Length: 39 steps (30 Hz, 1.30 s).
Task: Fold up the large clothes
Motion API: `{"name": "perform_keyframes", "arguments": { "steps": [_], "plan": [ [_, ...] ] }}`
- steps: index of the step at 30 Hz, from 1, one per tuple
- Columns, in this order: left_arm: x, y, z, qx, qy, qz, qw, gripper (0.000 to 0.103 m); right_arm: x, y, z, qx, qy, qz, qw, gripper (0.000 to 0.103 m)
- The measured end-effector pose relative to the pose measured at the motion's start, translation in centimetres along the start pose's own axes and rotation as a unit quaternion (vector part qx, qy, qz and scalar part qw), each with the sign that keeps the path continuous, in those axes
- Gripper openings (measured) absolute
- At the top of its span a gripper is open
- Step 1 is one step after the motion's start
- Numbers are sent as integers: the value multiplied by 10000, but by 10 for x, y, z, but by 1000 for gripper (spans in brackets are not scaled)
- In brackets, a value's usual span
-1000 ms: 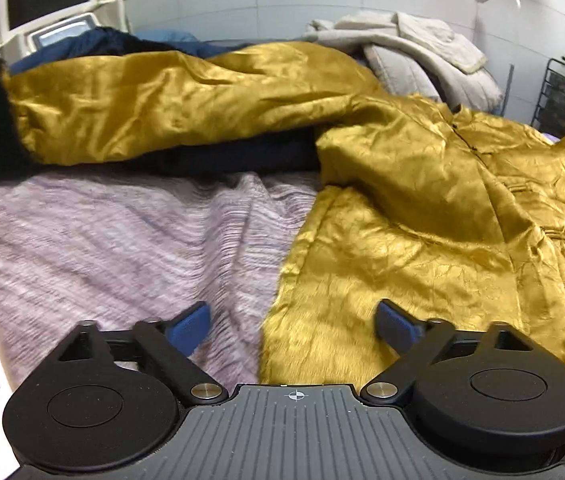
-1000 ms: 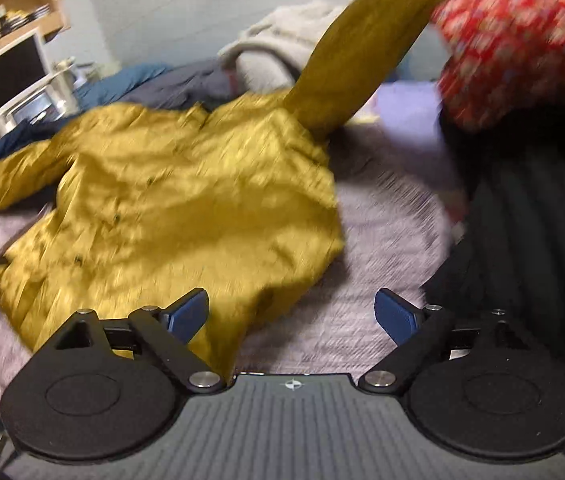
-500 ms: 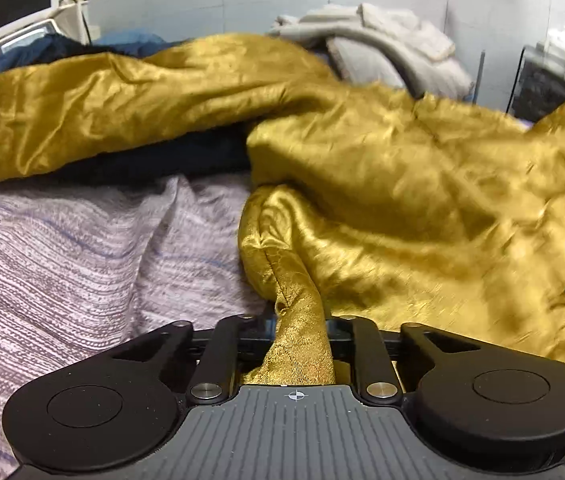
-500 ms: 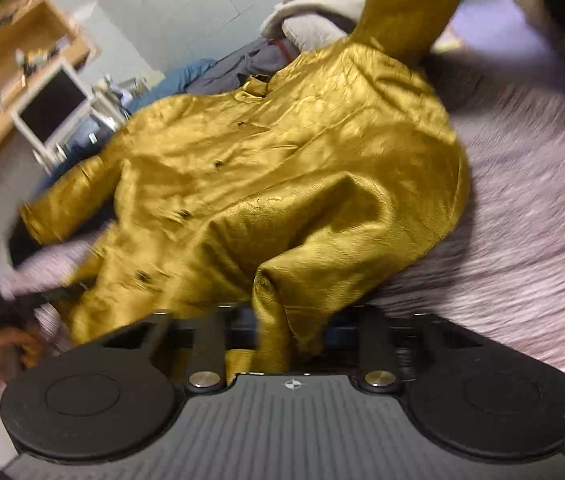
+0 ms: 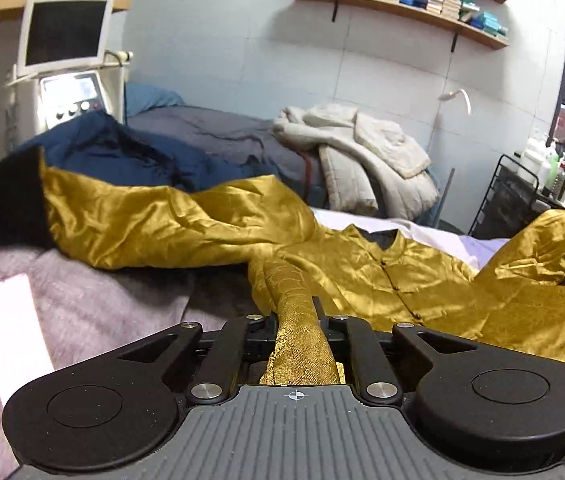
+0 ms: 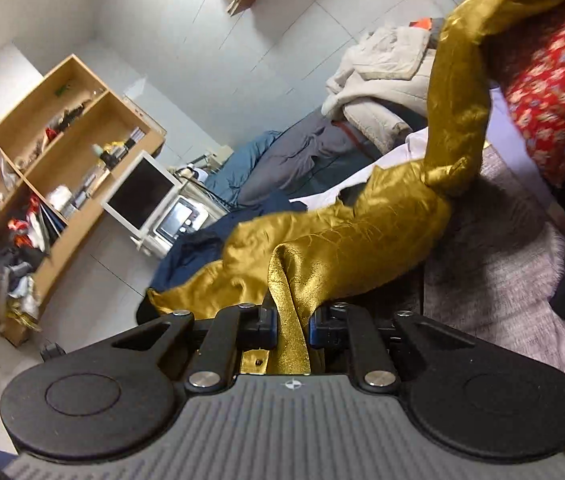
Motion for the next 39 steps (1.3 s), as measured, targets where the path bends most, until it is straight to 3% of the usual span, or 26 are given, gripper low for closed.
{"name": "perform_keyframes", "arguments": {
  "steps": [5,9,11,12,13,14,16,18,23,26,29,31,35,39],
  "plan": [
    [-11,67,-3,93,-184,-937,9954,49,-2,32,41,-17,921,-519,9944,16],
    [-34,124,-14,117,-472,-1530,9870,50,-16,75,96,-189,1741,-1022,9792,18],
    [-43,140,-18,224,-575,-1722,9831,56,-21,93,116,-46,2163,-1116,9699,25],
    [-40,145,-20,282,-564,-1716,9832,57,-23,99,122,78,2303,-1180,9659,34],
    [-39,147,-22,234,-600,-1703,9833,66,-24,106,126,138,2376,-1224,9635,40],
    [-39,148,-24,129,-672,-1740,9824,81,-22,108,130,157,2507,-1179,9607,54],
    [-36,142,-27,-1,-733,-1818,9806,103,-13,103,131,247,2739,-1027,9559,59],
    [-28,135,-33,-20,-918,-1804,9793,103,2,95,132,305,2906,-892,9522,71],
    [-3,97,-57,122,-1511,-1342,9793,103,30,62,116,391,2839,-300,9576,81],
    [-1,67,-44,91,-1377,-927,9861,103,21,45,91,829,2502,-115,9646,86],
    [-13,49,-12,-193,-1011,-770,9917,103,-14,51,72,1493,2323,-384,9603,86],
    [-27,52,11,-421,-830,-885,9917,103,-41,64,67,1819,2349,-593,9530,86],
    [-53,81,45,-641,-526,-1240,9888,103,-72,86,76,1830,2344,-935,9502,85],
    [-76,121,49,-613,-591,-1894,9782,103,-77,106,104,2062,3021,-1211,9228,85]
  ]
}}
Point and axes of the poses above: each gripper's, at about its wrist camera, not at the fingertips, and x roughly against the way its jaws point, z to its right, y to its underside, the point moved 9 cm from there along -x, roughly the way its jaws point, and after that the axes turned 10 degrees about -x, right-handed, at the moved point
